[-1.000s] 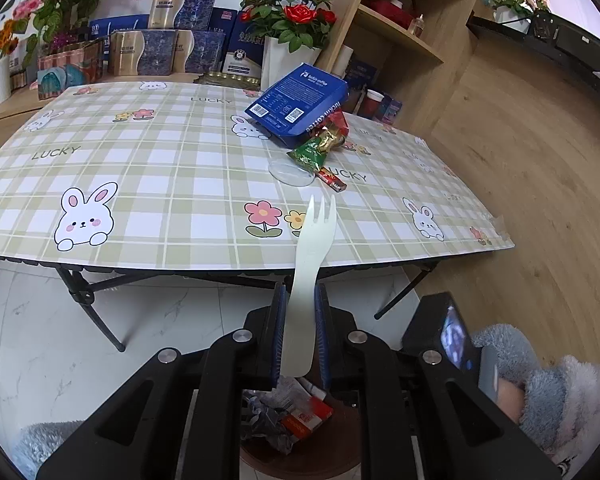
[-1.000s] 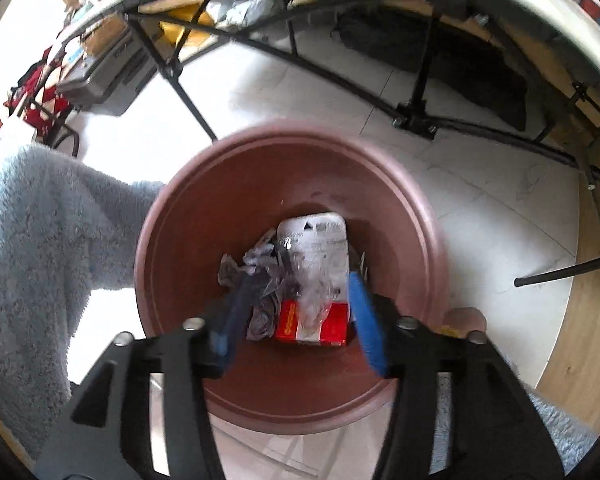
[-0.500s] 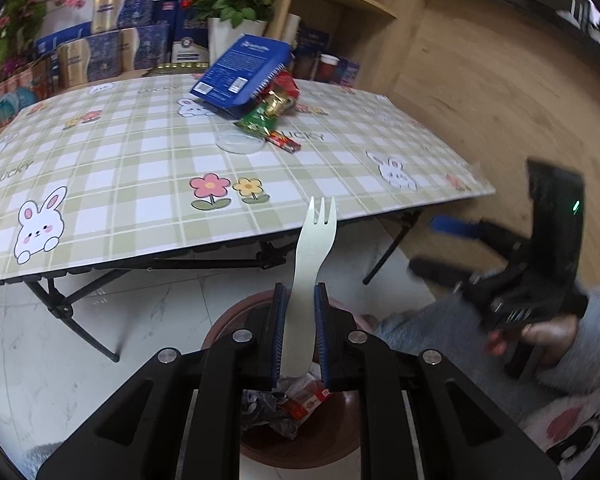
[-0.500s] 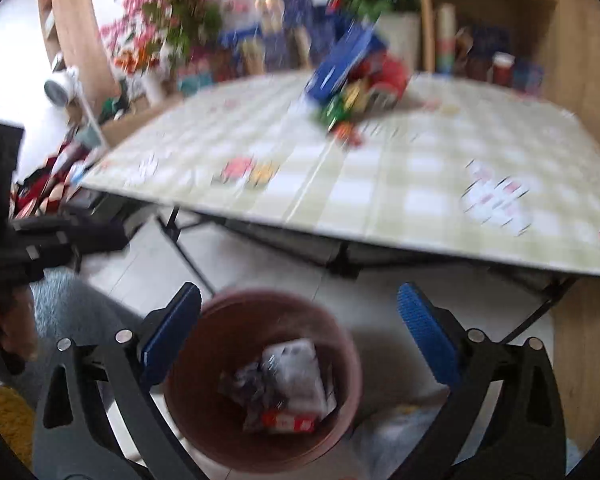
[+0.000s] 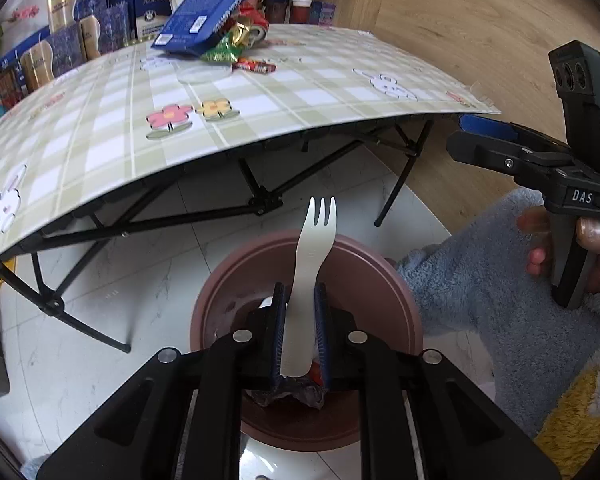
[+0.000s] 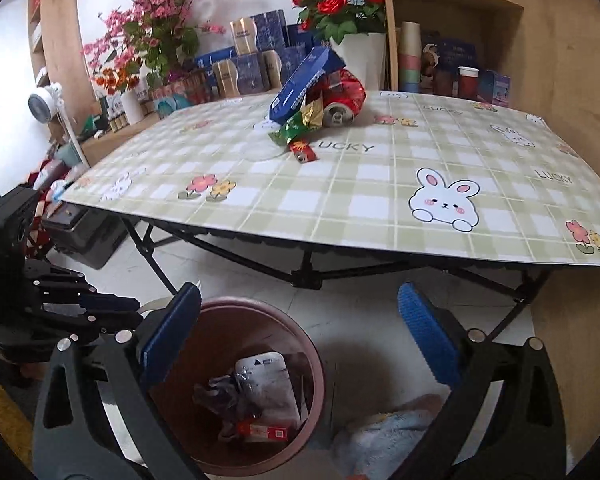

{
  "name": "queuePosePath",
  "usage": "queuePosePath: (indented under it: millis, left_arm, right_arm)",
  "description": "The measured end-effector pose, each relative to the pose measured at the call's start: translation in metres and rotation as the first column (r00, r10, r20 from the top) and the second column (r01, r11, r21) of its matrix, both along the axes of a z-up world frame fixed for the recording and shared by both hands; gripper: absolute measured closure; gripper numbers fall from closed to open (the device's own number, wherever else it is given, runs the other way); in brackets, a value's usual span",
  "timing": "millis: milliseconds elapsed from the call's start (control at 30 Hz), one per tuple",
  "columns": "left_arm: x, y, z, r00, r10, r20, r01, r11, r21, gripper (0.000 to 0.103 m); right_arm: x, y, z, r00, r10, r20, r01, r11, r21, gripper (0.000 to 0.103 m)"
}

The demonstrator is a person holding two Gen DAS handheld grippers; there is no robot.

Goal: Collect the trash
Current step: 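Lower the white fork into the bin and open the left tool, then reach the left tool to the clear plastic lid while the right tool reaches the red snack box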

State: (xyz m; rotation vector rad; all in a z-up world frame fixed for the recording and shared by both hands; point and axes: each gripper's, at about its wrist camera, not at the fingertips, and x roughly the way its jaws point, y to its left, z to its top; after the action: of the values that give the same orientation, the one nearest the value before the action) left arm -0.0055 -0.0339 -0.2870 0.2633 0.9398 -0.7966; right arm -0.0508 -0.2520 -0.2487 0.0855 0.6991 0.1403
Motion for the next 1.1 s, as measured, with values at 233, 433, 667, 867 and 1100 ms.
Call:
queuePosePath:
  millis: [233, 433, 667, 867, 1100]
  left_arm:
    - [0.013, 0.002, -0.030, 0.992, 0.031, -0.119, -0.025, 0.999, 0.048, 0.089]
    - [0.013, 0.004, -0.031, 0.992, 0.045, -0.121, -0.040, 0.998, 0.041, 0.088]
    - [0.007, 0.004, -0.019, 0.996, 0.027, -0.080, -0.026, 1.000, 0.005, 0.051]
    - [0.007, 0.018, -0.005, 0.992, 0.122, -0.014, -0.122, 0.992, -0.035, 0.028]
    - [0.014, 0.045, 0.021, 0.944, 0.318, 0.089, -0.309, 0.946, -0.099, 0.009]
  right_arm:
    - [0.002, 0.015, -0.006, 0.999, 0.031, -0.032, -0.032, 0.998, -0.054, 0.006]
    - [0.004, 0.016, -0.009, 0.998, 0.031, -0.046, -0.034, 0.997, -0.064, 0.006]
    - [0.005, 0.014, -0.011, 0.998, 0.022, -0.058, -0.026, 0.998, -0.059, 0.006]
    - [0.005, 0.008, -0.011, 0.998, 0.004, -0.059, -0.007, 0.999, -0.045, 0.006]
    - [0.008, 0.004, -0.009, 0.998, 0.016, -0.064, -0.016, 1.000, -0.007, 0.006]
